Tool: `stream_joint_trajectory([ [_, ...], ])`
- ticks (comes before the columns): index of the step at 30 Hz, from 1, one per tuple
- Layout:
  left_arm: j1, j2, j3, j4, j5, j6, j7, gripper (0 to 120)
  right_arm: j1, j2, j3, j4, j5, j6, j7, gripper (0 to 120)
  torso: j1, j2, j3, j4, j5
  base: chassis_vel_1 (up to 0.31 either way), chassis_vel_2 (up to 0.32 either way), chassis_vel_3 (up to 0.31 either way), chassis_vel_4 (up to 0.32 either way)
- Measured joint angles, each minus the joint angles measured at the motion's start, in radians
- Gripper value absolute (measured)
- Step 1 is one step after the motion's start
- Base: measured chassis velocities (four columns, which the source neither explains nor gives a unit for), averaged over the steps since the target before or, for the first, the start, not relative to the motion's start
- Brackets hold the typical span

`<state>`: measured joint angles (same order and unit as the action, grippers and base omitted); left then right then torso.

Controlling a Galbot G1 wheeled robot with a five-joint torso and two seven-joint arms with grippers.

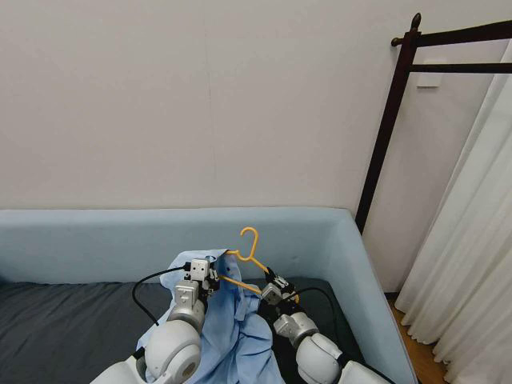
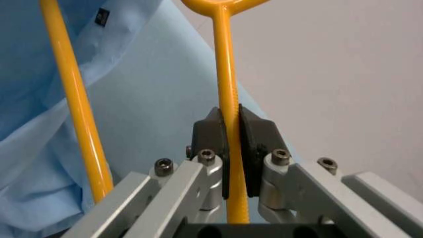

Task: Pick up the clothes from the sofa and hang them on the clothes hanger.

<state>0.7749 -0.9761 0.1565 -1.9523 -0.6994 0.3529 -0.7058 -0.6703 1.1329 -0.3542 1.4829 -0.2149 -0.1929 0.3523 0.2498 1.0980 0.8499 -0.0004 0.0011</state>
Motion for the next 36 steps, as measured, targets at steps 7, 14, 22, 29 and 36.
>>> stream_joint_trajectory([
  [7,-0.057,-0.045,0.048,0.049,0.020,-0.005,-0.007,0,0.004,0.000,-0.017,0.013,-0.032,-0.001,-0.012,4,0.000,0.000,0.000,0.0000,0.0000,0.000,0.000,0.000,0.000],
  [14,-0.087,-0.067,0.072,0.055,0.019,-0.010,-0.012,0,0.005,-0.010,-0.030,0.032,-0.036,0.017,-0.060,4,0.000,0.000,0.000,-0.0001,0.0000,0.000,0.000,0.000,0.000],
  [22,0.019,-0.005,0.036,-0.001,0.063,-0.017,0.003,0,0.027,-0.012,-0.025,0.051,0.039,0.000,-0.038,4,0.000,0.000,0.000,0.0005,-0.0001,0.000,0.000,0.000,0.000],
  [29,0.054,-0.035,0.014,-0.009,0.082,-0.036,0.031,0,0.063,-0.009,-0.020,0.052,0.050,-0.004,-0.065,4,0.000,0.000,0.000,0.0000,-0.0002,0.000,0.000,0.000,0.000],
  [36,0.097,0.017,0.007,-0.081,0.080,0.009,0.129,26,0.080,-0.008,-0.020,0.040,0.025,0.008,-0.064,4,0.000,0.000,0.000,-0.0004,-0.0001,0.000,0.000,0.000,0.000],
])
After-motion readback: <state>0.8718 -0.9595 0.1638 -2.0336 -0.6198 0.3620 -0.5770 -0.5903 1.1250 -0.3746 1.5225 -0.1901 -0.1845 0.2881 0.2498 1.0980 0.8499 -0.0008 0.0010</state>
